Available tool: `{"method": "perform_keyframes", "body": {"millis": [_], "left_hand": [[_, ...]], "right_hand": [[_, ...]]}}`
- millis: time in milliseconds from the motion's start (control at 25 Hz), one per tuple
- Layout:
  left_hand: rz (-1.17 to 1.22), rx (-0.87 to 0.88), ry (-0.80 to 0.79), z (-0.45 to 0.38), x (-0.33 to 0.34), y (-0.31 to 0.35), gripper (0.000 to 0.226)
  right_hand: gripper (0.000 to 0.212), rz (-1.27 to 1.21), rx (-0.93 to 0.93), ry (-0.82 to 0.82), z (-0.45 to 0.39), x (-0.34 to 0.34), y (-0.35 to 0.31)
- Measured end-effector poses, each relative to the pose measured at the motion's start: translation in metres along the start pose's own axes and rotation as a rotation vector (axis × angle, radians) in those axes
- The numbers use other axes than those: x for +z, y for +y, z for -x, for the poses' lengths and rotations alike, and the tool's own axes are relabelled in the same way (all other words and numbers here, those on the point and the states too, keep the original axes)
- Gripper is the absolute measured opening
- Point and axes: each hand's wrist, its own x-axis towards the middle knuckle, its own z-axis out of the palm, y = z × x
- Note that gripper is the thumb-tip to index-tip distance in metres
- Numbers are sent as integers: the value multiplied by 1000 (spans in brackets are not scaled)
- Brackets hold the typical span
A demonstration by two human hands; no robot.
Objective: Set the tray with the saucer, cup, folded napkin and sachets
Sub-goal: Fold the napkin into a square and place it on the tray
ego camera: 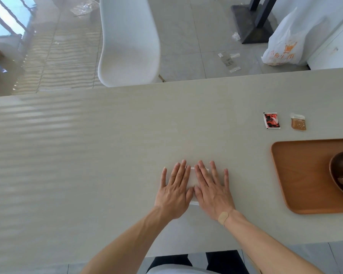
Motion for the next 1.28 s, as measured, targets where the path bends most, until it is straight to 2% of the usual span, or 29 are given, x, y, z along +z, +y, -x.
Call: {"method": "perform_keyframes", "body": {"millis": [200,560,760,800,960,1120,1200,1280], "left_hand": [[40,43,88,27,5,-3,65],[78,2,17,38,13,1,64],[134,2,65,40,11,0,68],[171,-44,75,40,8,0,72],[284,-403,79,36,-12,4,90],[319,-527,-18,21,-31,14,59],[410,-598,-97,12,-39,19,51],[528,-643,-187,7,-43,18,45]], "right_hand": [[65,-51,-88,-1,18,4,10],[70,-105,-54,-68,20,11,13],[71,-106,-46,-104,18,-4,9],[74,-120,-40,-108,14,-10,9],[86,-133,-90,-176,-12,-34,15],[89,-44,-110,-240,-31,-49,9],[90,-18,-69,-270,-34,-55,6],[81,-85,3,-316,-30,-60,7]]}}
